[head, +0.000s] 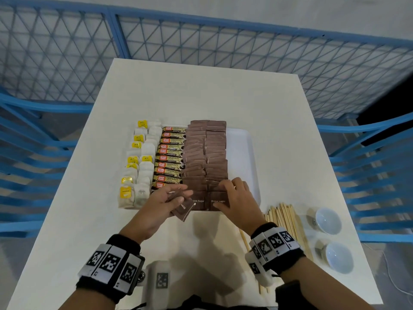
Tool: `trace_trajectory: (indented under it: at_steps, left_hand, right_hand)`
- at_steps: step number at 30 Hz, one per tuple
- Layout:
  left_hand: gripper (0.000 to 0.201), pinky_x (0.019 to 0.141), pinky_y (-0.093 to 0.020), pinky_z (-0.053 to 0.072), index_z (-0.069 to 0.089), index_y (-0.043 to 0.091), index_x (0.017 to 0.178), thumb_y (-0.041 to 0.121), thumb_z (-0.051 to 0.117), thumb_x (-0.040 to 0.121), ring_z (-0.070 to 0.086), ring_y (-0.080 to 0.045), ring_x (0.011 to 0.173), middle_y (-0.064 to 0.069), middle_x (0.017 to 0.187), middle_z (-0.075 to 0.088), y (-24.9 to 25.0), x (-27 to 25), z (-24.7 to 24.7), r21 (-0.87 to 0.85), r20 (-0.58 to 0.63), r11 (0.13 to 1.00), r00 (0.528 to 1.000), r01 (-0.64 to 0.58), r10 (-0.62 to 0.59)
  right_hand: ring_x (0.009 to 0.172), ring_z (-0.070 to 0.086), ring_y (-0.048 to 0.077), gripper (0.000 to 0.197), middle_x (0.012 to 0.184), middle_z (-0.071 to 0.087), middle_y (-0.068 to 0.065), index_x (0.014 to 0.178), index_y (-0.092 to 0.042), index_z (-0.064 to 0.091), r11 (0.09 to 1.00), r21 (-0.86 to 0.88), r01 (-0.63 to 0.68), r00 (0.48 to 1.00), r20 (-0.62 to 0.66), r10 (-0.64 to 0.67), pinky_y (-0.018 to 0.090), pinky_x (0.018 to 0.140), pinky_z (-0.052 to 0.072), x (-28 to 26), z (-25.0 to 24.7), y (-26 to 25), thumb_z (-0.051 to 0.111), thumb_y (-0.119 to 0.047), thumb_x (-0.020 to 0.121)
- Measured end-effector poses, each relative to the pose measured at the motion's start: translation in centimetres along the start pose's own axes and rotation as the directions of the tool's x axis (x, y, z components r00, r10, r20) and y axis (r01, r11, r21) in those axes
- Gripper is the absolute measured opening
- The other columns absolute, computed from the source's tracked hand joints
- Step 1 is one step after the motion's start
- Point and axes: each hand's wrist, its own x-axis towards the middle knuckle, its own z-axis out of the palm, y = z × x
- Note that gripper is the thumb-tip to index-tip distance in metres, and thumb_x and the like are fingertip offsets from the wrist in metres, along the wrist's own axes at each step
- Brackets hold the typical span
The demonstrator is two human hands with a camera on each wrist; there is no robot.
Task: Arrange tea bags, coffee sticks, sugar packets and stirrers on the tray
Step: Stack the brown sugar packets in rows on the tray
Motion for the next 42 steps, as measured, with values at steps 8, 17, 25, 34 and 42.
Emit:
trace_trajectory:
  at_steps: [8, 17, 25, 34, 42]
  left_hand:
    - [0.021, 0.074, -0.021, 0.053, 0.064, 0.013, 0.103, 0.002, 0.050, 0.092, 0.068, -0.012, 0.089, 0.001, 0.102, 0.072, 0.0, -0.1, 1.0, -0.001, 0.042, 0.996, 0.996, -0.085, 0.084]
    - [0.022, 0.064, -0.013, 0.051, 0.071, 0.021, 0.082, -0.001, 0.067, 0.081, 0.066, -0.002, 0.071, 0.009, 0.072, 0.072, -0.6, 0.3, 0.6, 0.153, -0.107, 0.981, 0.985, -0.119, 0.136]
    - [0.018, 0.062, -0.021, 0.056, 0.050, 0.005, 0.088, -0.010, 0.058, 0.084, 0.070, -0.018, 0.067, -0.014, 0.085, 0.069, -0.2, 0.1, 1.0, -0.083, -0.060, 0.996, 0.998, -0.031, 0.026]
    - [0.030, 0.080, -0.023, 0.049, 0.060, 0.031, 0.104, 0.012, 0.070, 0.082, 0.062, -0.008, 0.090, 0.007, 0.095, 0.065, 0.2, 0.0, 0.0, 0.458, -0.028, 0.864, 0.968, -0.210, 0.250]
    - [0.012, 0.067, -0.001, 0.041, 0.067, 0.014, 0.090, 0.003, 0.063, 0.085, 0.057, 0.002, 0.076, 0.017, 0.077, 0.060, -1.2, 1.8, -0.1, 0.633, -0.027, 0.725, 0.929, -0.271, 0.370]
  right_hand:
    - [0.076, 0.055, 0.007, 0.020, 0.088, 0.063, -0.004, 0.101, -0.018, 0.063, 0.817, 0.559, -0.138, 0.968, 0.251, -0.008, 0.019, 0.071, 0.043, 0.5, 0.0, -3.0, 0.061, -0.033, 0.088]
    - [0.066, 0.058, 0.014, 0.011, 0.073, 0.062, 0.000, 0.082, -0.017, 0.055, 0.617, 0.731, -0.292, 0.951, 0.291, 0.106, 0.019, 0.056, 0.047, 0.5, -0.1, -2.7, 0.061, -0.010, 0.088]
    - [0.077, 0.061, 0.013, 0.013, 0.087, 0.064, 0.001, 0.097, -0.015, 0.054, 0.550, 0.760, -0.346, 0.930, 0.355, 0.095, 0.023, 0.063, 0.050, 0.5, 0.0, -3.2, 0.062, -0.021, 0.089]
    - [0.062, 0.059, 0.008, 0.011, 0.081, 0.063, -0.003, 0.096, -0.016, 0.063, 0.863, 0.485, -0.142, 0.965, 0.263, 0.011, 0.021, 0.065, 0.053, 0.9, -1.3, -3.2, 0.056, -0.010, 0.089]
    - [0.087, 0.052, 0.012, 0.015, 0.100, 0.066, 0.006, 0.100, -0.007, 0.065, 0.955, 0.292, -0.056, 0.995, 0.094, 0.029, 0.021, 0.081, 0.042, 2.3, -0.5, -3.2, 0.061, -0.013, 0.087]
